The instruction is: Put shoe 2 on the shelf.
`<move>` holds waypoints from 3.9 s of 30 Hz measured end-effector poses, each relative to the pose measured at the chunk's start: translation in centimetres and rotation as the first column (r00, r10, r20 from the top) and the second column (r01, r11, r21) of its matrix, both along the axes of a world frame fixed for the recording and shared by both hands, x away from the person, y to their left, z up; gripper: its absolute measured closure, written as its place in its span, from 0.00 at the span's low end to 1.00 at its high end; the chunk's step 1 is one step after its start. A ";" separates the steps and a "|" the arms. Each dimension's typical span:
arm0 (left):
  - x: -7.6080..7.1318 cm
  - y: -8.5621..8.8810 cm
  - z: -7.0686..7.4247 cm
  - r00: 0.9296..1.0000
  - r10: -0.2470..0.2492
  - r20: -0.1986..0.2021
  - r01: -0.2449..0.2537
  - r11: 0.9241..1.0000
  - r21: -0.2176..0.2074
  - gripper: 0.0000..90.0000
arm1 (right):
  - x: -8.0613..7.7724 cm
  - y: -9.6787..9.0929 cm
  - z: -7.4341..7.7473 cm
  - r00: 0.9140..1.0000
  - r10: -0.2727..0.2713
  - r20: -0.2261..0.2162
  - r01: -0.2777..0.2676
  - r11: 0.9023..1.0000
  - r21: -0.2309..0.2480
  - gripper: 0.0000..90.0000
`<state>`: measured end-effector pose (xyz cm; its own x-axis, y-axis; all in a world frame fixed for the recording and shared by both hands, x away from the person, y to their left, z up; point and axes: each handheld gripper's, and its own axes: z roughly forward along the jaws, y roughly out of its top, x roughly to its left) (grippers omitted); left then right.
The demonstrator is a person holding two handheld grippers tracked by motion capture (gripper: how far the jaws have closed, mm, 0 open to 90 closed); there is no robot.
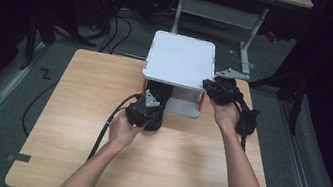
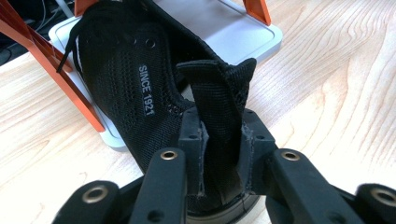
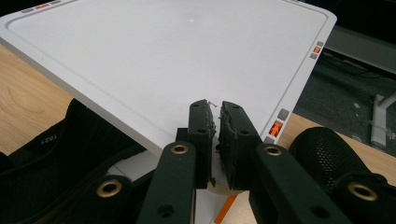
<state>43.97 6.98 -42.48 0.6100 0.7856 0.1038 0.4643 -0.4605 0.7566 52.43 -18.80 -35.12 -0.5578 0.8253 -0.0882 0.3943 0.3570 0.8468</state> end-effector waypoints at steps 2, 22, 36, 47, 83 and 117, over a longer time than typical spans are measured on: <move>0.2 -0.1 -0.1 1.000 0.004 0.006 -0.004 1.000 -0.001 0.84 | 0.0 0.0 0.0 1.000 0.000 0.001 0.000 1.000 0.000 0.92; 3.4 -1.6 -0.3 0.992 0.107 0.070 -0.107 0.994 -0.009 0.85 | 0.1 0.0 0.1 1.000 0.004 -0.006 -0.004 1.000 0.001 0.92; 5.2 -1.5 -1.0 0.982 0.168 0.087 -0.161 0.984 -0.077 0.85 | 0.1 -0.1 0.1 1.000 0.011 -0.013 -0.011 1.000 0.004 0.93; 6.5 -1.6 -1.2 0.978 0.187 0.091 -0.181 0.981 -0.077 0.85 | 0.1 -0.3 0.2 0.999 0.015 -0.030 -0.014 1.000 0.011 0.93; 0.3 5.0 -0.8 0.979 0.201 0.029 -0.191 0.959 -0.210 0.46 | 0.2 -0.4 0.1 1.000 0.007 -0.024 -0.006 1.000 0.021 0.88; -4.7 9.4 -6.0 0.959 0.265 -0.098 -0.280 0.937 -0.210 0.44 | -5.1 -6.7 0.6 0.999 0.015 0.039 -0.018 0.997 0.078 0.64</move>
<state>39.27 16.34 -48.49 0.3688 0.9212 -0.1241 0.6019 -0.1350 0.7871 47.29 -25.45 -34.52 -0.5686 0.8214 -0.0454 0.3552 0.2949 0.8870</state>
